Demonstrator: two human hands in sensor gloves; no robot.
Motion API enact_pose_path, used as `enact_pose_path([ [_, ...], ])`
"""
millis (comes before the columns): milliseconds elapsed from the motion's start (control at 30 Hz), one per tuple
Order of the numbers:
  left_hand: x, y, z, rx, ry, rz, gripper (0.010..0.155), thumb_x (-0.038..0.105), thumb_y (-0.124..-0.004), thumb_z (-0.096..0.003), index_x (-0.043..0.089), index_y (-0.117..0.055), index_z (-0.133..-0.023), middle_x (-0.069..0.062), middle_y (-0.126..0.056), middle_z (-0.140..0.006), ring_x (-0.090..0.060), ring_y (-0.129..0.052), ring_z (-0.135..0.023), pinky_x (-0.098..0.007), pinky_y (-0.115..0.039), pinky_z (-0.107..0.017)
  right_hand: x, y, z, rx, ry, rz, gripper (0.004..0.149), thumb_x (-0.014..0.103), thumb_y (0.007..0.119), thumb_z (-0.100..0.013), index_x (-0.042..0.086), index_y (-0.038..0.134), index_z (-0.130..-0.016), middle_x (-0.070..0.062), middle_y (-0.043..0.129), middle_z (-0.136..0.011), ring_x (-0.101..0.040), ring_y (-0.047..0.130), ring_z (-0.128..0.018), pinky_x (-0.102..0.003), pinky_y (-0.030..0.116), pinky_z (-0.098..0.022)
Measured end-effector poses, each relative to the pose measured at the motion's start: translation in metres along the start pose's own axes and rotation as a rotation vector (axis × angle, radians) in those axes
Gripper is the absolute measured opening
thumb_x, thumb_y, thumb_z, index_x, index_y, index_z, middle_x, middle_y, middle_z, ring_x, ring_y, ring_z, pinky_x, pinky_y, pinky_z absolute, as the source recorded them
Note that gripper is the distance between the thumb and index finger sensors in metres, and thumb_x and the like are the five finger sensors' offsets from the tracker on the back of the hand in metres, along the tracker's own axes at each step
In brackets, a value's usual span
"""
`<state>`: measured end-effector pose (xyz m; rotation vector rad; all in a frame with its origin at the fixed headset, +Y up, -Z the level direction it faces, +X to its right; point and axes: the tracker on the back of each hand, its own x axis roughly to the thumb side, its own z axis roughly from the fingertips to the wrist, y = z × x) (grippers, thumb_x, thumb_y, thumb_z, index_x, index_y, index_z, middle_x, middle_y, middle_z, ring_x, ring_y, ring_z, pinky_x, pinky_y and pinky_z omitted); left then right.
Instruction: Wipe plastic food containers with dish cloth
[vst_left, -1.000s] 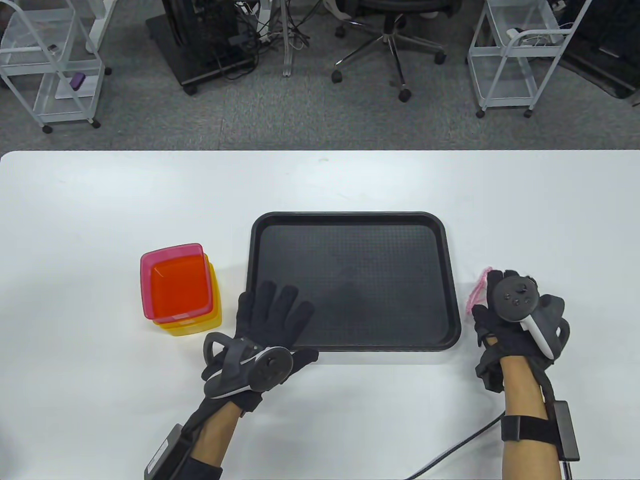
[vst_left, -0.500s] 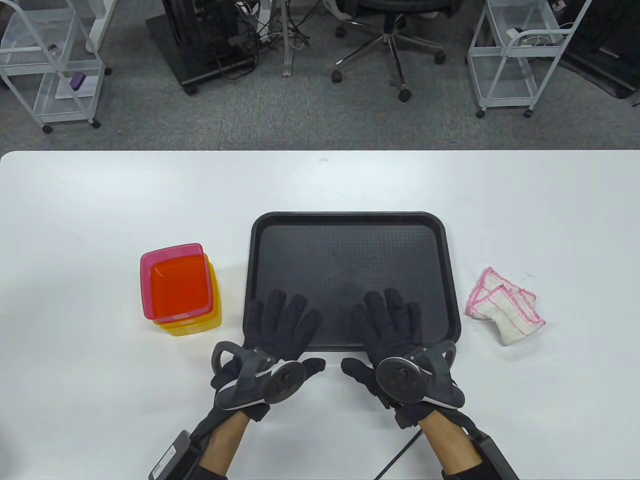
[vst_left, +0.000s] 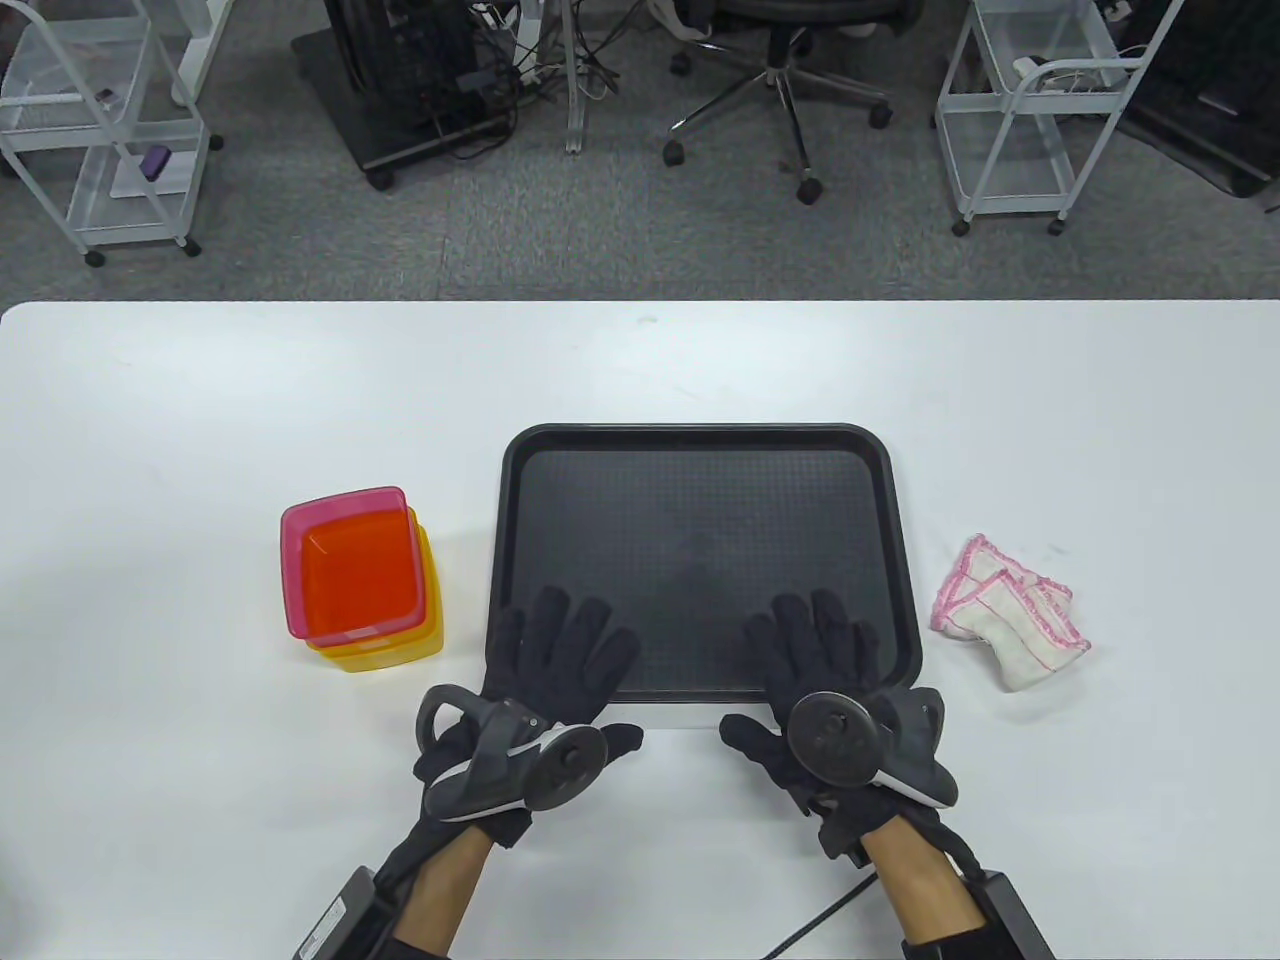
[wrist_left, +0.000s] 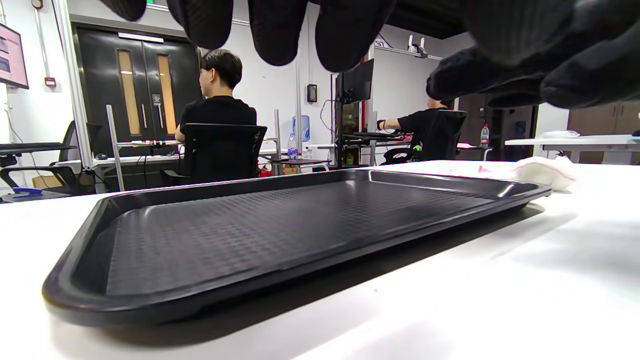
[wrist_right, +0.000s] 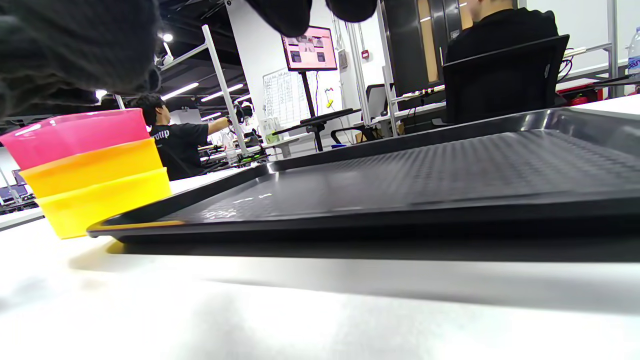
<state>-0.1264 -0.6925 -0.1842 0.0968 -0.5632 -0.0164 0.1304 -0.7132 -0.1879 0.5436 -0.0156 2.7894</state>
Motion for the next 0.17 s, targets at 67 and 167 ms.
enact_pose_path([
  [67,-0.0001,0.0003,0.0000,-0.005,-0.001,-0.002,0.081,0.070,-0.062,-0.0484,0.031,-0.048,-0.118,-0.006,-0.042,-0.127,-0.051,-0.037,-0.115,-0.067,-0.037,-0.081,0.0004,0.0008,-0.0005,0.010,-0.001,0.001,0.085,0.062,0.074,-0.046,0.012,0.043,-0.107,-0.023,0.028,-0.115,-0.052,0.015,-0.100,-0.075,0.027,-0.063],
  [167,-0.0005,0.0009,0.0004,-0.008,-0.001,0.003,0.081,0.070,-0.062,-0.0485,0.031,-0.049,-0.118,-0.006,-0.042,-0.127,-0.050,-0.038,-0.115,-0.067,-0.037,-0.081,0.0008,0.0017,-0.0007,0.022,0.002,0.002,0.084,0.062,0.073,-0.046,0.012,0.043,-0.107,-0.023,0.030,-0.115,-0.052,0.016,-0.100,-0.075,0.028,-0.063],
])
